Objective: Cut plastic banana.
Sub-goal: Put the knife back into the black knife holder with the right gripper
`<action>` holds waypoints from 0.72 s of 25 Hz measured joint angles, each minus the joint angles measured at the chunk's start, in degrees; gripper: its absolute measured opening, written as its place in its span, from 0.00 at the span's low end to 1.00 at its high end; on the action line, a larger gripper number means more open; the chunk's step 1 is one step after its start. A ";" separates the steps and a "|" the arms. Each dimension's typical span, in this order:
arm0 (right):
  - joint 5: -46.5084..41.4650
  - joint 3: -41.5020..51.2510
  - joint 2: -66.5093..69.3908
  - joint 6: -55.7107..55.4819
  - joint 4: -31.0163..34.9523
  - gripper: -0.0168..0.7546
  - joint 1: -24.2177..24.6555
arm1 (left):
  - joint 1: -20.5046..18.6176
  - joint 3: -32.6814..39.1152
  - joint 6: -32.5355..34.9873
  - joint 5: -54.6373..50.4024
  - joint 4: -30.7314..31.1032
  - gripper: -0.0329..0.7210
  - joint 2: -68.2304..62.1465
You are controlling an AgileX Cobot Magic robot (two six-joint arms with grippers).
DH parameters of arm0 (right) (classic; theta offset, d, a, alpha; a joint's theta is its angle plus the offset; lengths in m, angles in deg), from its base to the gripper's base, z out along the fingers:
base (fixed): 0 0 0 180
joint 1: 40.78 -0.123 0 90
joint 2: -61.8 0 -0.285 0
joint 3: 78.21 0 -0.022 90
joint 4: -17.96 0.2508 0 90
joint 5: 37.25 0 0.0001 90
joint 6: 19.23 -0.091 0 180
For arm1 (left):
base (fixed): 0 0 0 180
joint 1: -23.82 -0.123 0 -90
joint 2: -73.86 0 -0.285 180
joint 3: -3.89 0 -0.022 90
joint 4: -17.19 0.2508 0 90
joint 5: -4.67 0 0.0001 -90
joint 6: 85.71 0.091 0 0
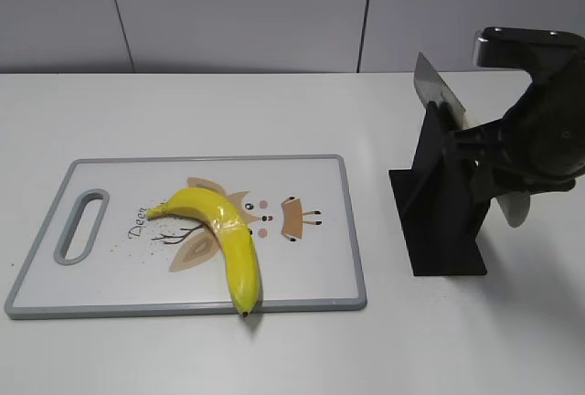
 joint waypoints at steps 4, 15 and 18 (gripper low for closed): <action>-1.12 0.00 0.00 0.00 0.59 0.27 0.00 | 0.00 0.00 0.00 0.00 0.00 0.65 0.00; -8.59 0.08 -0.86 1.08 3.82 0.83 0.00 | 0.00 0.00 -0.05 0.00 0.00 0.54 0.00; -10.22 0.08 -4.12 1.56 4.04 0.83 0.00 | 0.00 0.00 -0.05 0.00 0.00 0.51 0.00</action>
